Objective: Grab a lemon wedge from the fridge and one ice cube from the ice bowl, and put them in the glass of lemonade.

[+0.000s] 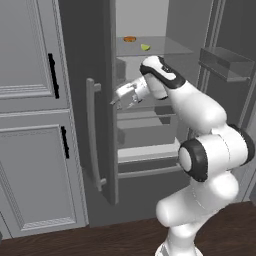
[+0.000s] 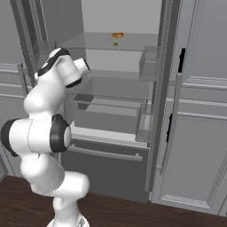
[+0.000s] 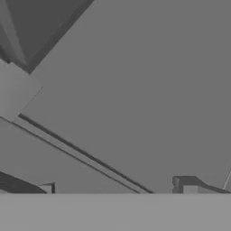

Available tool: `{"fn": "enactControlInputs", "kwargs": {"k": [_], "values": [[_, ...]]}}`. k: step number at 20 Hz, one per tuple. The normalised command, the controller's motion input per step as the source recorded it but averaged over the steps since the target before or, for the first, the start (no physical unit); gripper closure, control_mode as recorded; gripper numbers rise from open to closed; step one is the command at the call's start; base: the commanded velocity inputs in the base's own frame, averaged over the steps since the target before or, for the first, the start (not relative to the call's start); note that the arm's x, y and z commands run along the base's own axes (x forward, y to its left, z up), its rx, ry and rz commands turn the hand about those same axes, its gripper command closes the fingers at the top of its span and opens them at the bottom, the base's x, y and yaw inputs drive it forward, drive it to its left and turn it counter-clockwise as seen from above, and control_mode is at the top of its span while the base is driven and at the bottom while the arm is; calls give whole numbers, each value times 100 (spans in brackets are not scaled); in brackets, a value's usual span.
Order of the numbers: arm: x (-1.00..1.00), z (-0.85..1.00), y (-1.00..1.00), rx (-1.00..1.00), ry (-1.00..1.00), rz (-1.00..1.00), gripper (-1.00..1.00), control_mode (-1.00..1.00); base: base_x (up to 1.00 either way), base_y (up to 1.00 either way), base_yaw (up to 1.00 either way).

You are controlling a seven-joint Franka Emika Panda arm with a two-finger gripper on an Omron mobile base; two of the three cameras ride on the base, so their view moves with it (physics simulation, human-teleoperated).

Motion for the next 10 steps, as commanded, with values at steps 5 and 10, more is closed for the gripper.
{"fn": "enactControlInputs", "kwargs": {"k": [5, 10], "values": [[-68, 2, 92, -1, -20, 0, -100, -100, 0, 0, 0], [-42, 11, 97, -6, -23, -3, -100, -100, 0, 0, 0]]}}
